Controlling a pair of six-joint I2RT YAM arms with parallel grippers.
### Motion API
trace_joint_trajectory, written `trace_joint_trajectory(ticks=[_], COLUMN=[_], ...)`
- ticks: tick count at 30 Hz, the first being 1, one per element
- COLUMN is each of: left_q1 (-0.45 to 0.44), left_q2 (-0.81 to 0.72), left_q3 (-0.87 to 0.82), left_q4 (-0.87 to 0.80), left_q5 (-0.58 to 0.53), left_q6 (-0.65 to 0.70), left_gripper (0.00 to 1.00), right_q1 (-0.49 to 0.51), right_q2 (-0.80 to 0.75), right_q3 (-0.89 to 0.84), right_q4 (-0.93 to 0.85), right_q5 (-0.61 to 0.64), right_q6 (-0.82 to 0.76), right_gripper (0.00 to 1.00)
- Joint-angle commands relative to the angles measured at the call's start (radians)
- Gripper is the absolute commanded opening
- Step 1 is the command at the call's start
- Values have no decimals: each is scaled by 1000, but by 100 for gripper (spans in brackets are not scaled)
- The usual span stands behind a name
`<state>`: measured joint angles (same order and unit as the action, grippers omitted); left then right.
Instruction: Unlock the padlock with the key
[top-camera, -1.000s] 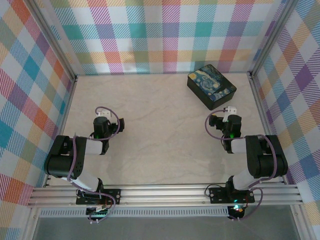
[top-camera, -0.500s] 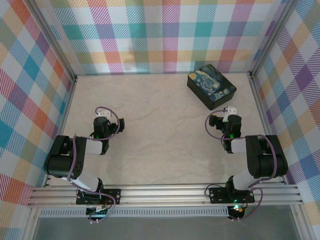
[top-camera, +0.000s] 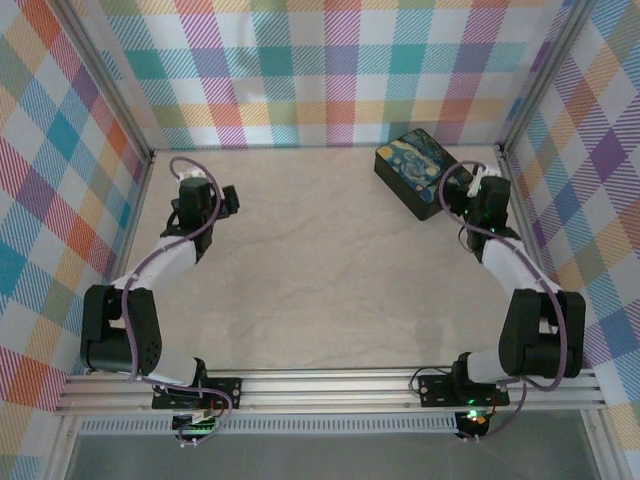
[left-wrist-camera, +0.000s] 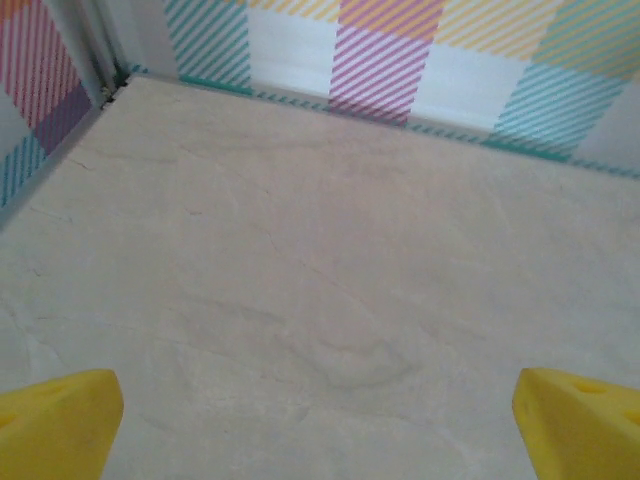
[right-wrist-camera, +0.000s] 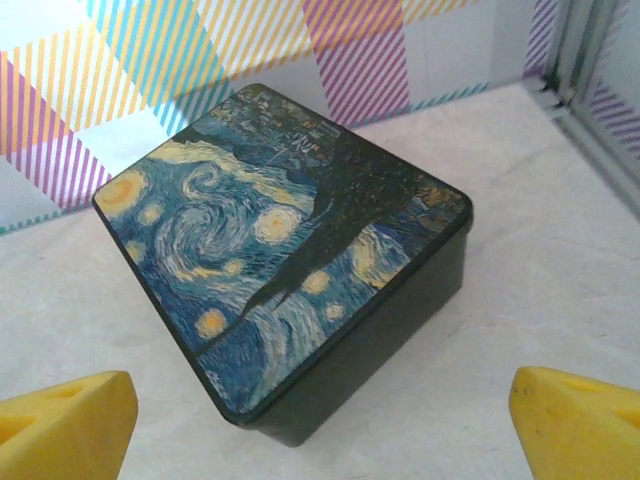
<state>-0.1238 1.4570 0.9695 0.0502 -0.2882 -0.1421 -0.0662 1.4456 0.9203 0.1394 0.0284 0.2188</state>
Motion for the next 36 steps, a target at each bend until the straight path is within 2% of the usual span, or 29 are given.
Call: trace_joint_trajectory(ticks=[1, 7, 13, 18, 22, 24, 28, 32, 36], left_q1=[-83, -223, -297, -310, -310, -310, -310, -309, -307], left_q2=[-13, -49, -92, -126, -126, -116, -93, -82, -86], left_q3=[91, 128, 104, 117, 129, 141, 169, 165, 170], left_q4=[-353, -526, -578, -598, -618, -628, -623, -605, -637], left_q5=[-101, -103, -63, -54, -93, -116, -112, -109, -140], left_q6=[-100, -172, -197, -194, -182, -180, -208, -208, -221], left_gripper=[100, 100, 100, 100, 100, 100, 100, 100, 100], right_q1=[-20, -26, -27, -25, -15, 8, 93, 232, 379], right_q2=[99, 323, 476, 531, 541, 525, 479, 467, 430], right_q3=[109, 357, 471, 489, 468, 431, 355, 327, 263], right_q4=[-234, -358, -389, -397, -402, -392, -360, -364, -296], right_q5=[-107, -181, -204, -210, -271, -277, -296, -278, -304], right_q6=[116, 191, 257, 274, 267, 262, 256, 265, 354], right_gripper=[93, 88, 86, 83, 72, 70, 69, 69, 71])
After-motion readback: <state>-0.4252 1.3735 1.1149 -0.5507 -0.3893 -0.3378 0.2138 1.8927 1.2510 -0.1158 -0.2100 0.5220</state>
